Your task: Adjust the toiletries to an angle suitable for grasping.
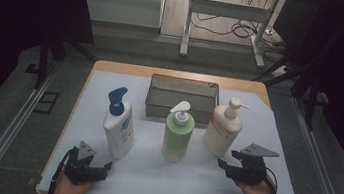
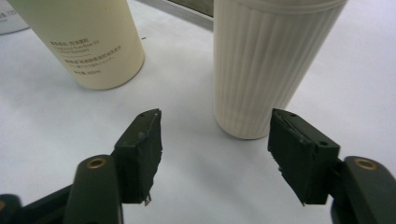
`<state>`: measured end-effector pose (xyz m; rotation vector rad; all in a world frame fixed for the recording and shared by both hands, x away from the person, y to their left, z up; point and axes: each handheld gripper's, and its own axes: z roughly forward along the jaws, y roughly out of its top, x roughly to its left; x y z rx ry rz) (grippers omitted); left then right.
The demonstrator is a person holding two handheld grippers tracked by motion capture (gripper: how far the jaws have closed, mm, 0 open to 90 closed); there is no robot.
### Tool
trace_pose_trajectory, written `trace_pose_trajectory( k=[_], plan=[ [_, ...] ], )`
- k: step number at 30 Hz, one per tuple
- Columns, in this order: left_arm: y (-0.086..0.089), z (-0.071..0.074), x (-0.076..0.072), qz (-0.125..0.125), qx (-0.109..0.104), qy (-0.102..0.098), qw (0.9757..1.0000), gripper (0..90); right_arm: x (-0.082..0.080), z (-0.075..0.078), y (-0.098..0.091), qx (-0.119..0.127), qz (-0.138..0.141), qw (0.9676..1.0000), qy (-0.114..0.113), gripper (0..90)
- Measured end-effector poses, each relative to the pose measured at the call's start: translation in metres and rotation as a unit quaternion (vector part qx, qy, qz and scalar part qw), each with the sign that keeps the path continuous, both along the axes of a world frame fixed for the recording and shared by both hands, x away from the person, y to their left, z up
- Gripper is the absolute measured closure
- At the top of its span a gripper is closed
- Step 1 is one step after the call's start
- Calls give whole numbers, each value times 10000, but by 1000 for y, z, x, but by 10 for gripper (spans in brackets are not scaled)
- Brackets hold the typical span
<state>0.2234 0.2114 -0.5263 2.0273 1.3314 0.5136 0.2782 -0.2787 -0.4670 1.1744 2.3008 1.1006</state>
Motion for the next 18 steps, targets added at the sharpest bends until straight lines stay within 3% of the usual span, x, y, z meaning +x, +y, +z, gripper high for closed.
trace_pose_trajectory(
  k=[9,18],
  plan=[
    [0,0,0,3,-8,0,10000,131,-1,9,-6,-87,61,9999,-41,269],
    [0,0,0,-2,-4,2,10000,131,1,19,-9,-3,85,9999,-118,218]
  ],
)
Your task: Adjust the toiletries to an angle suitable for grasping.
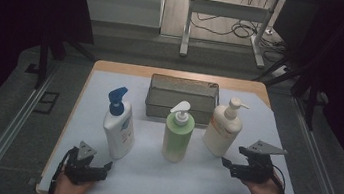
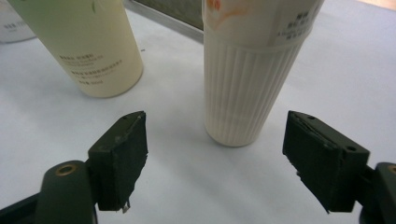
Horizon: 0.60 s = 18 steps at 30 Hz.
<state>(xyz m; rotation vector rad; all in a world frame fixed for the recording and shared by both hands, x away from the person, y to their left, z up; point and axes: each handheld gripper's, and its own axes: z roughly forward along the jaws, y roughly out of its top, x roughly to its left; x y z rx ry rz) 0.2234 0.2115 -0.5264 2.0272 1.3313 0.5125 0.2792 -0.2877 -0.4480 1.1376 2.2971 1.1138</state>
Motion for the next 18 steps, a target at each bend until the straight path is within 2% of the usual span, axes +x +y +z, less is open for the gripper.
trace_pose_trajectory(
  k=[11,18],
  plan=[
    [0,0,0,-7,12,0,10000,131,6,13,3,-8,37,9999,-108,187],
    [0,0,0,-7,9,-3,10000,131,15,18,5,37,17,10000,-90,167]
  ],
)
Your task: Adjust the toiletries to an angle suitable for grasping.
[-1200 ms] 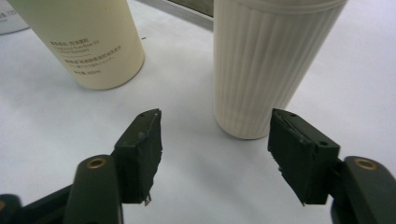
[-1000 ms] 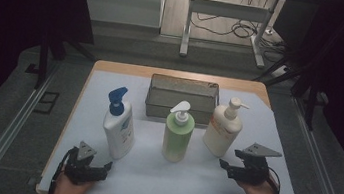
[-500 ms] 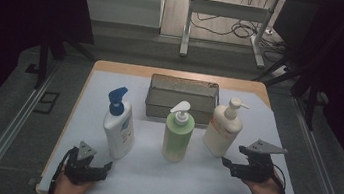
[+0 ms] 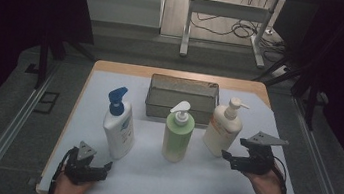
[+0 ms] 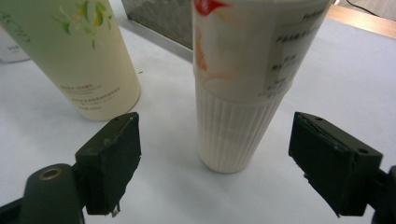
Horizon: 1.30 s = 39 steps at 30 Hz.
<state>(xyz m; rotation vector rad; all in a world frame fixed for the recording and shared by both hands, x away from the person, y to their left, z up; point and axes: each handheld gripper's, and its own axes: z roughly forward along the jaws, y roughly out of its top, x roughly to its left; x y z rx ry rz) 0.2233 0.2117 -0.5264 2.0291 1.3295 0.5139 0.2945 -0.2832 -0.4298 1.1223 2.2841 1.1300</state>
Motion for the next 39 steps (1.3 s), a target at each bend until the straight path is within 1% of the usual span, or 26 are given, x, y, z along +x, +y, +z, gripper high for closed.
trace_pose_trajectory(
  k=[9,14,17,21,26,28,32,36,39],
  plan=[
    [0,0,0,-1,-3,1,10000,131,11,7,5,30,11,10000,-81,146],
    [0,0,0,-1,1,0,10000,130,17,10,7,93,9,9999,-37,145],
    [0,0,0,1,0,-1,10000,131,21,11,8,75,-20,10000,-40,146],
    [0,0,0,-1,-3,2,10000,130,27,13,11,50,-48,10000,15,151],
    [0,0,0,0,-3,2,10000,131,34,16,15,62,47,10000,-33,142],
    [0,0,0,-1,-4,3,10000,131,36,17,18,4,60,10000,-27,140],
    [0,0,0,-1,-3,3,10000,131,42,17,23,-33,37,10000,-26,141],
    [0,0,0,-1,-6,3,10000,131,46,17,27,-87,-16,10000,-37,167],
    [0,0,0,0,-5,4,10000,131,48,18,29,-73,-53,10000,-30,201]
  ],
)
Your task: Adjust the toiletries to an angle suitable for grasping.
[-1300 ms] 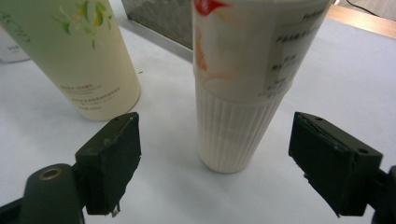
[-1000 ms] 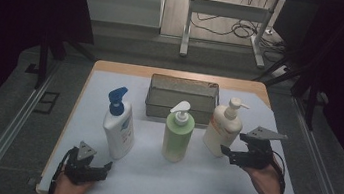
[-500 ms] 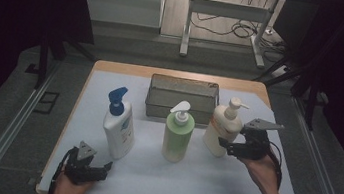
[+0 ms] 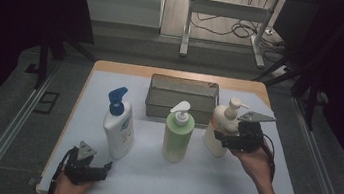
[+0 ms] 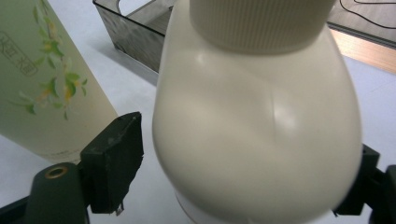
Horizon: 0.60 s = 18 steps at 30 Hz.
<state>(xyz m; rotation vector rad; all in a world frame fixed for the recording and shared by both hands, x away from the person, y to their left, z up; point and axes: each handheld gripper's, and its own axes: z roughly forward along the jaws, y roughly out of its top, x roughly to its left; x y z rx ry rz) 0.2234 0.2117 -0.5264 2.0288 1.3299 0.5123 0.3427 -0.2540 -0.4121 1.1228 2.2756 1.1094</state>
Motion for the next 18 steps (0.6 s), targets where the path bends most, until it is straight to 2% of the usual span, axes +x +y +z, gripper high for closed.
trace_pose_trajectory(
  k=[11,18],
  plan=[
    [0,0,0,0,-1,2,10000,130,5,2,2,-78,-200,9998,-41,343],
    [0,0,0,1,-5,-1,10000,130,5,3,2,-137,-155,9998,6,358]
  ],
)
